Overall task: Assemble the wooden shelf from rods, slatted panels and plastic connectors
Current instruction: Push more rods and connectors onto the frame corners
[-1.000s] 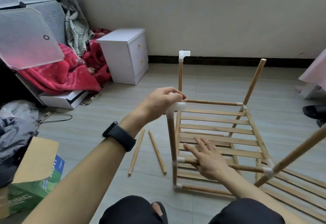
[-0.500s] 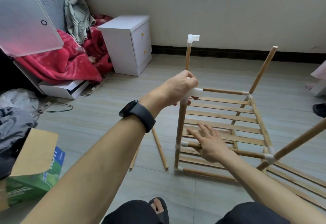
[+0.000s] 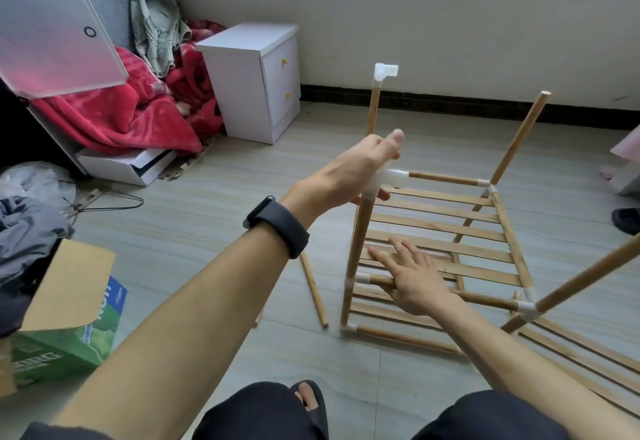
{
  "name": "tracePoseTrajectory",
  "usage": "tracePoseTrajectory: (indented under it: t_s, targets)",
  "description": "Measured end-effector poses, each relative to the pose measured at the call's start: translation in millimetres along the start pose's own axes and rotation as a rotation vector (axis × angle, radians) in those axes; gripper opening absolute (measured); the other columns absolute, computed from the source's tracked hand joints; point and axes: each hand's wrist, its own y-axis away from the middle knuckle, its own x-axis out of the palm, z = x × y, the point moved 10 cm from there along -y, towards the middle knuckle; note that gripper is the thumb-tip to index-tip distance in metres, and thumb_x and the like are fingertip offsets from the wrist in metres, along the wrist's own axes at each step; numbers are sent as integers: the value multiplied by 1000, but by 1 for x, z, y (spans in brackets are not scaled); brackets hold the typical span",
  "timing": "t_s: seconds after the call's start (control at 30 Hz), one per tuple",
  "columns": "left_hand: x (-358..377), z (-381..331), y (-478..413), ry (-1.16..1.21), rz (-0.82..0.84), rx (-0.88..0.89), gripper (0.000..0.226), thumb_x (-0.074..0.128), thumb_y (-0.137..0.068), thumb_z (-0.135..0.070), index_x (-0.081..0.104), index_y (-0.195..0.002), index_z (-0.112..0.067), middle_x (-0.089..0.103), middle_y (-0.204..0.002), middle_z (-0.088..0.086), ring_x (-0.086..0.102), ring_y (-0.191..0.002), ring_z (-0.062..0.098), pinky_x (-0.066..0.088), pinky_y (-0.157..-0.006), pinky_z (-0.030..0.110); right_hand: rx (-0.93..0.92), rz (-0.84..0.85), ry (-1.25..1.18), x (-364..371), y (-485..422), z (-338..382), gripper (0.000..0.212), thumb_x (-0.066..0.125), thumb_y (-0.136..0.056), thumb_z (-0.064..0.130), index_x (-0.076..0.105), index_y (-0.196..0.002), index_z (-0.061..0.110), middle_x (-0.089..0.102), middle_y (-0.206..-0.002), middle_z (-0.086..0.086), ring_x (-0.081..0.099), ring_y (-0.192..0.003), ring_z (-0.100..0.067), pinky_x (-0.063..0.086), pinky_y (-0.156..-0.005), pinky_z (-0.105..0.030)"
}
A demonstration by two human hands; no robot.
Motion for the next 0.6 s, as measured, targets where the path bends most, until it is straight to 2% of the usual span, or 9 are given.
tracePoseTrajectory:
  t_s: [0.07,0.17,0.23,0.33,0.4,0.47,0.53,0.6]
  targets:
    - [-16,10,2,131,-75,5,56,24,-103,-64,53,-125,-21,63,-125,15,72,-102,29,58,-86,41,-1,-9,-1,-3,1,2,82,54,-101,47,-8,-153,57,-16,-169,3,-15,-155,-25,-3,-125,-50]
    - [-48,47,10,321,-243,-29,57,27,-101,-67,61,-120,-25,73,-113,6,72,-102,23,55,-86,39,-12,-6,-5,-8,1,5,81,54,-101,45,-6,-154,56,-15,-169,2,-15,-156,-25,-1,-126,-50]
    - [-65,84,19,256,-352,-76,54,30,-101,-65,62,-120,-26,74,-108,-2,71,-101,20,53,-86,38,-19,-3,-8,-10,0,7,81,53,-101,45,-6,-155,56,-15,-169,2,-14,-156,-25,0,-126,-50]
    - [-72,176,41,151,-439,-277,41,38,-106,-50,58,-124,-19,70,-114,0,66,-103,20,50,-78,33,-10,-3,-11,-12,-4,8,80,52,-102,48,-7,-155,54,-15,-169,0,-14,-156,-26,0,-127,-50]
    - [-67,248,65,100,-452,-436,34,46,-106,-41,56,-125,-15,68,-118,3,64,-101,18,49,-77,31,8,-11,-8,-13,-8,9,82,54,-101,47,-6,-156,53,-14,-170,0,-13,-156,-27,1,-126,-51]
    - [-57,314,98,-7,-431,-583,27,51,-104,-38,56,-122,-18,66,-115,2,62,-107,21,49,-85,34,37,-12,-11,-13,-14,11,85,59,-99,42,-3,-156,53,-13,-170,0,-12,-156,-28,2,-126,-52]
    - [-38,371,136,-125,-352,-721,24,54,-102,-36,57,-119,-19,64,-107,-3,61,-112,24,45,-87,31,67,-31,-8,-13,-21,14,87,60,-98,36,-2,-156,53,-11,-170,0,-10,-156,-29,4,-126,-54]
    - [-11,419,171,-217,-218,-847,30,54,-100,-35,57,-124,-18,64,-116,-1,59,-115,24,45,-88,29,89,-75,2,-15,-27,18,84,57,-99,32,-1,-156,52,-7,-170,-2,-6,-156,-30,8,-126,-55]
